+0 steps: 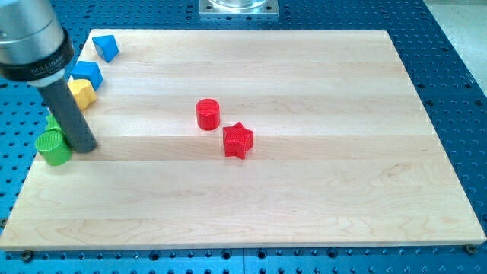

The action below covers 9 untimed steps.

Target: Adjust the yellow blocks and the green blocks in a line

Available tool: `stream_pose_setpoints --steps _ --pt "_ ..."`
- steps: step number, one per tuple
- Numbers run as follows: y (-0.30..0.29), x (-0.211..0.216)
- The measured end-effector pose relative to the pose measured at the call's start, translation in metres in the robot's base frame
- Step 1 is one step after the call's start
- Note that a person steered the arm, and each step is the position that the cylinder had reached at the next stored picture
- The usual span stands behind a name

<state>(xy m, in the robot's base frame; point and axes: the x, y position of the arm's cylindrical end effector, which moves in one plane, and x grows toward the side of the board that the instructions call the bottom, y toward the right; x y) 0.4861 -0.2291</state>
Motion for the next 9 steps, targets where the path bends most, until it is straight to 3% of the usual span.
stream_pose_setpoints --steps 1,2,3,4,6,9 --pt "-0.033 0.058" --pt "-0.074 0.078" --pt "-0.075 0.041" --pt "-0.075 -0.024" --pt "-0.075 -0.062" --pt "-0.065 -0.064"
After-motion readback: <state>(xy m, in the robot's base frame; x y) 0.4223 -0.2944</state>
